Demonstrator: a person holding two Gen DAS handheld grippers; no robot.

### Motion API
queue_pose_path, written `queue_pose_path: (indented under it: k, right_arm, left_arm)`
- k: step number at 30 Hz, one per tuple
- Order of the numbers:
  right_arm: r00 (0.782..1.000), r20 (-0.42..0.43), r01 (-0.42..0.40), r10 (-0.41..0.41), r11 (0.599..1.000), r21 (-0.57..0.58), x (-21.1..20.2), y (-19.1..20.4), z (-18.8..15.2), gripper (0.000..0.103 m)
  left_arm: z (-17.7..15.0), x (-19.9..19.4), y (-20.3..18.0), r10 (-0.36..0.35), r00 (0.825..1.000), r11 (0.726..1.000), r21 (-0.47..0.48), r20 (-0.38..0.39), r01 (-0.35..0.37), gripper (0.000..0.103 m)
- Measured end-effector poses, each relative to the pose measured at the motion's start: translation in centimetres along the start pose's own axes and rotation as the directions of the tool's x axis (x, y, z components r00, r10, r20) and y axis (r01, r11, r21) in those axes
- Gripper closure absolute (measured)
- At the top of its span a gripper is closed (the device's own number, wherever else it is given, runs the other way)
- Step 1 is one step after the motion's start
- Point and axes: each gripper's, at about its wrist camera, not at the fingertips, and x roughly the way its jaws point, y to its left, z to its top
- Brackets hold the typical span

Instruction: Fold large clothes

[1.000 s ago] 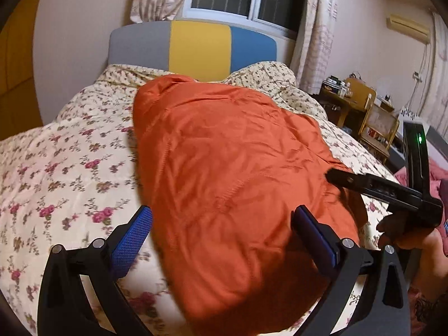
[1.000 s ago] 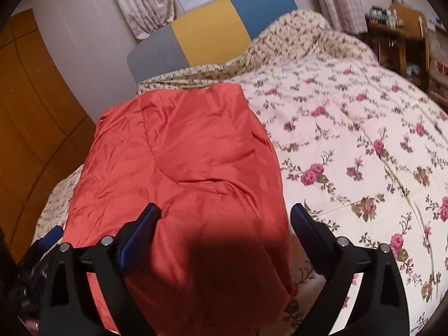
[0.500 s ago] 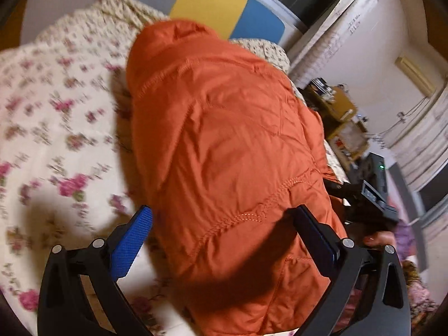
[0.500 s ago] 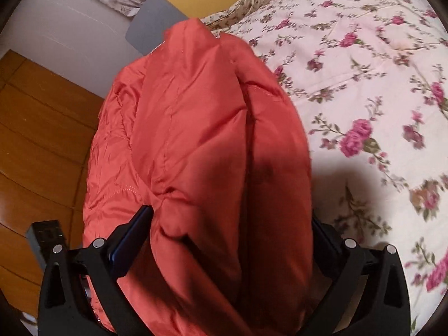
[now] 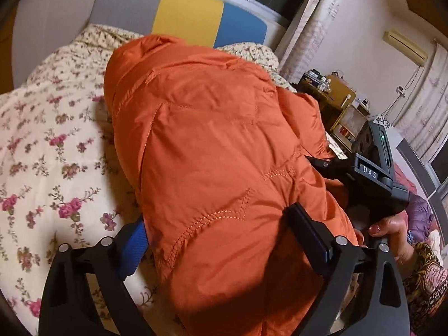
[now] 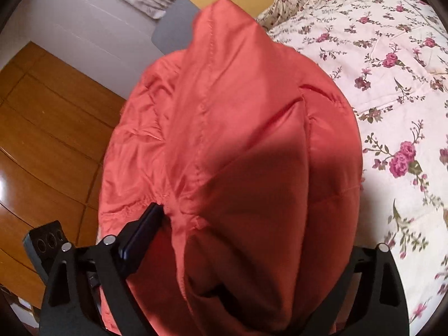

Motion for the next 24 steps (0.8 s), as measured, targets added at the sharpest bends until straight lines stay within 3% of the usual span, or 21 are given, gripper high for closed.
queue_pose_path:
  k: [5, 10, 17, 24]
  right_arm:
    - [0.999, 0.021, -0.033, 0.033, 0.999, -0.009, -0.1, 2.1, -1.4, 0.012]
    - [0.998, 0.032, -0.052, 0.054, 0.996, -0.067, 1.2, 5.8, -2.5, 0.012]
    - [0.997, -0.009, -0.073, 0.072, 0.985, -0.159, 5.5, 11.0, -3.9, 0.012]
    - [0.996, -0.051, -0.085, 0.075, 0.963, -0.255, 10.5, 15.7, -5.5, 0.012]
  left_arm:
    - [-0.3, -3.0, 0.5, 0.003, 0.998, 1.000, 0.029, 0.056, -0.004, 0.012]
    - [-0.9, -6.5, 2.3, 0.026, 0.994, 1.000, -0.002, 0.106, -0.026, 0.013]
    - [-2.3, -10.9, 5.8, 0.093, 0.981, 0.995, -0.049, 0.168, -0.086, 0.013]
    - [-4.6, -14.5, 10.2, 0.188, 0.961, 0.975, -0.158, 0.203, -0.158, 0.013]
